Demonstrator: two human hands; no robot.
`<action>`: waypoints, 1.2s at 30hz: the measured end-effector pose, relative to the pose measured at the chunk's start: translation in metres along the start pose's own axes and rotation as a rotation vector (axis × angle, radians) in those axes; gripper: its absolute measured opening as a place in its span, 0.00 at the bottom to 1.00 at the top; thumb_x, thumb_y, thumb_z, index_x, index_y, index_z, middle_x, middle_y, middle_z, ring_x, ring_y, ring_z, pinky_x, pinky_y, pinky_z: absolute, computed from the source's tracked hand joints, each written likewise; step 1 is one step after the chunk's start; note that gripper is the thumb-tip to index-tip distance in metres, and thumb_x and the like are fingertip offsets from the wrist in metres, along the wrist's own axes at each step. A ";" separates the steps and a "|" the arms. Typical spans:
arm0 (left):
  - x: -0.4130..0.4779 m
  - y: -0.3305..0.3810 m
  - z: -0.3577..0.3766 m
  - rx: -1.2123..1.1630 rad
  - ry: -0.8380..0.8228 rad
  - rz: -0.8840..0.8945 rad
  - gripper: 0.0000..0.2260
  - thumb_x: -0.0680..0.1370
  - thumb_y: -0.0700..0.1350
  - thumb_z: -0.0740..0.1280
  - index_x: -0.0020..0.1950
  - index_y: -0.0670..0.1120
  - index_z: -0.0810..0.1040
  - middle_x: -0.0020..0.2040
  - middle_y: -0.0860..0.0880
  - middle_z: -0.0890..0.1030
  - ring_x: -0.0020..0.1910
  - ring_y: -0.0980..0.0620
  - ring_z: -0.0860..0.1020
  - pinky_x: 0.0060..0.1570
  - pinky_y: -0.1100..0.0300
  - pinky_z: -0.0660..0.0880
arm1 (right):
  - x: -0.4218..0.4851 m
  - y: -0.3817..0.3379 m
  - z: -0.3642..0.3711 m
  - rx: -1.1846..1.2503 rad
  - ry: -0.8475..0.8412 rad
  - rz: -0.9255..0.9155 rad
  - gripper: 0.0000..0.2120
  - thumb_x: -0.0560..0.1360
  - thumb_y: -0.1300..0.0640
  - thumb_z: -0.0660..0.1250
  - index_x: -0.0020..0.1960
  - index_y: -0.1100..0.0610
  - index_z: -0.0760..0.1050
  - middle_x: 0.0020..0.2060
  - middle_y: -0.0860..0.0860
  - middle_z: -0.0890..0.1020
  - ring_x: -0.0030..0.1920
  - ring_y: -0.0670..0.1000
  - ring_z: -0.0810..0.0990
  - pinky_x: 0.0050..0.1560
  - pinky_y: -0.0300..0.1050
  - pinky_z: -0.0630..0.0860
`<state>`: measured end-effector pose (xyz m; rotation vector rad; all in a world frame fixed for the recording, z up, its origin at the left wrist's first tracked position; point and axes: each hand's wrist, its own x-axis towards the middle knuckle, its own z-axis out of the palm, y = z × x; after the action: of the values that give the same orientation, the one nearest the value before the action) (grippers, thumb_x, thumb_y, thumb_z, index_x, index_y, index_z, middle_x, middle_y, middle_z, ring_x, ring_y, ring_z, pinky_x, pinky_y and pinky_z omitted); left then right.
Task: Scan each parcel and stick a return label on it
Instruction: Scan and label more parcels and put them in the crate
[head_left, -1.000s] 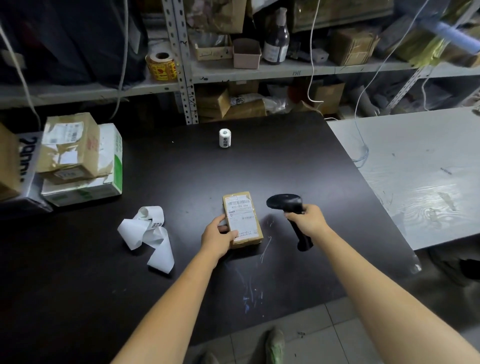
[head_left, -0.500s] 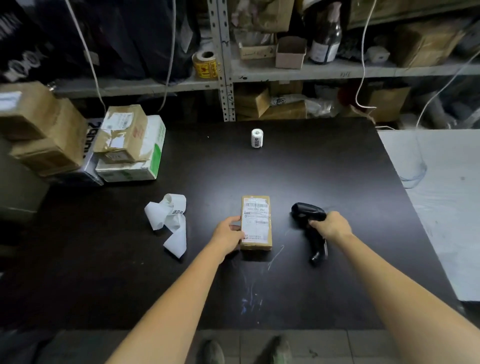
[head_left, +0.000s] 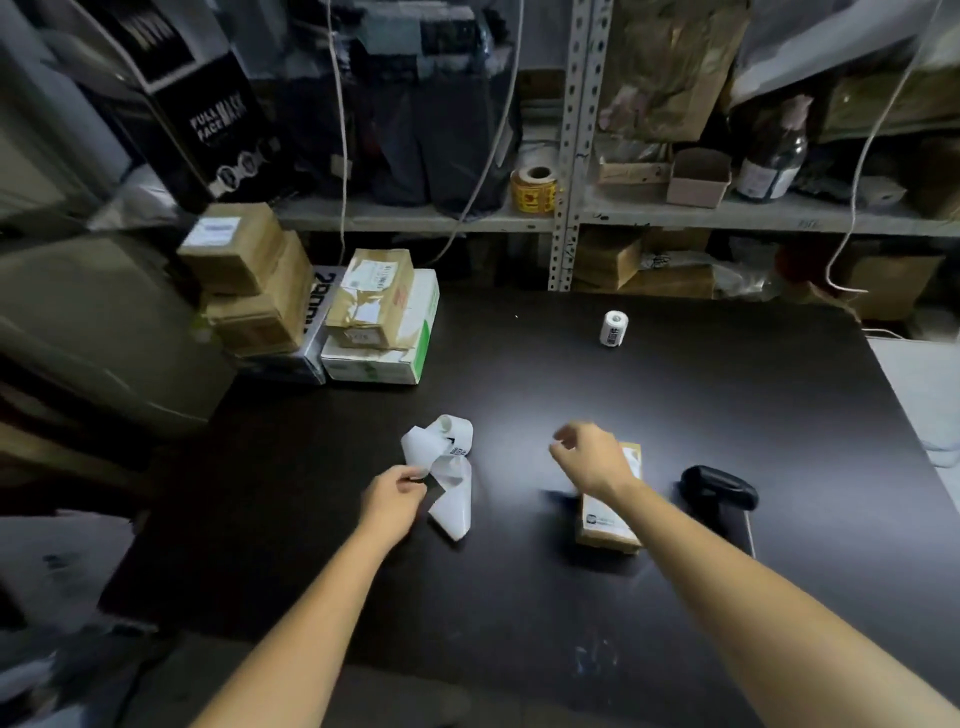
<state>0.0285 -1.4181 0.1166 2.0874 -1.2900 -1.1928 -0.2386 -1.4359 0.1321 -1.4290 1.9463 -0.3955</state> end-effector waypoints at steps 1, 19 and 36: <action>0.006 -0.006 -0.009 0.016 0.014 -0.008 0.11 0.76 0.39 0.67 0.57 0.47 0.82 0.49 0.46 0.84 0.51 0.43 0.81 0.51 0.55 0.76 | 0.004 -0.015 0.017 0.000 -0.033 -0.019 0.14 0.76 0.54 0.64 0.60 0.54 0.80 0.53 0.52 0.84 0.58 0.56 0.80 0.58 0.45 0.73; 0.112 0.001 0.009 0.138 -0.154 0.190 0.20 0.76 0.40 0.67 0.67 0.51 0.74 0.61 0.47 0.77 0.55 0.49 0.77 0.48 0.66 0.72 | 0.087 -0.085 0.120 0.320 -0.033 0.192 0.08 0.73 0.57 0.63 0.43 0.62 0.77 0.38 0.58 0.82 0.40 0.59 0.82 0.45 0.55 0.82; 0.088 0.016 0.011 -0.241 -0.205 0.137 0.04 0.73 0.42 0.71 0.39 0.49 0.80 0.36 0.55 0.80 0.39 0.55 0.77 0.43 0.62 0.73 | 0.057 -0.093 0.086 0.741 -0.149 0.316 0.11 0.82 0.52 0.59 0.59 0.59 0.69 0.42 0.61 0.85 0.34 0.54 0.81 0.41 0.48 0.81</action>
<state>0.0286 -1.5017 0.0822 1.7161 -1.2820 -1.4507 -0.1226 -1.5084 0.1067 -0.6454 1.6099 -0.7376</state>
